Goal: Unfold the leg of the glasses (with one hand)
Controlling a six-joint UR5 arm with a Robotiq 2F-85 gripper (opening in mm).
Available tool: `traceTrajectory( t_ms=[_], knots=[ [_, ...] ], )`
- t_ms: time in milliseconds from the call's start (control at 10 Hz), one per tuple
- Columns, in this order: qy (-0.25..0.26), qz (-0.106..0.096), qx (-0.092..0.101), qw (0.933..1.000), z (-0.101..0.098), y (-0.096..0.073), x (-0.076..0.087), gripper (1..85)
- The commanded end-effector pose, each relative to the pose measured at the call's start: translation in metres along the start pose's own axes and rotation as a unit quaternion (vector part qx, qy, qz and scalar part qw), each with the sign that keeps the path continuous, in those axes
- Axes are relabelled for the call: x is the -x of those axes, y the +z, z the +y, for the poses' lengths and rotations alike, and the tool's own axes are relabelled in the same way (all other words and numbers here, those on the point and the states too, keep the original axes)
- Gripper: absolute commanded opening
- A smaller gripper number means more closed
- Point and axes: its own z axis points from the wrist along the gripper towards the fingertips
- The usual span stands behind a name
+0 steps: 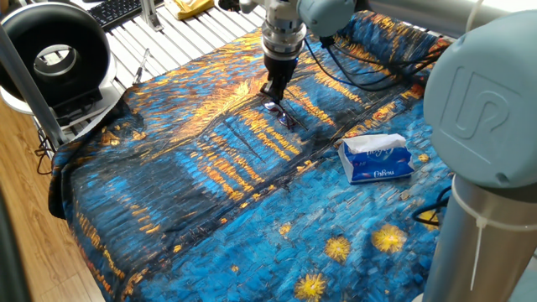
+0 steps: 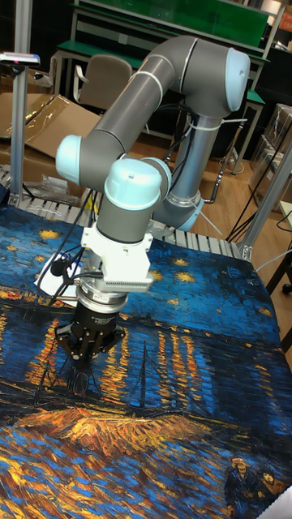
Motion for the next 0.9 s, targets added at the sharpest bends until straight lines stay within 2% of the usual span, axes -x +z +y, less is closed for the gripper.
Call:
traceTrajectory(
  t_ms=[0,500,600,800],
  knots=[
    [0.004,-0.009,0.005,0.9999,0.0052,-0.0025,0.0088,20.3],
    [0.003,-0.017,0.010,0.9998,0.0078,0.0005,0.0152,21.0],
    [-0.006,-0.017,0.005,0.9998,0.0050,0.0013,0.0156,25.3],
    [-0.011,-0.018,0.000,0.9998,0.0016,0.0026,0.0172,26.3]
  ],
)
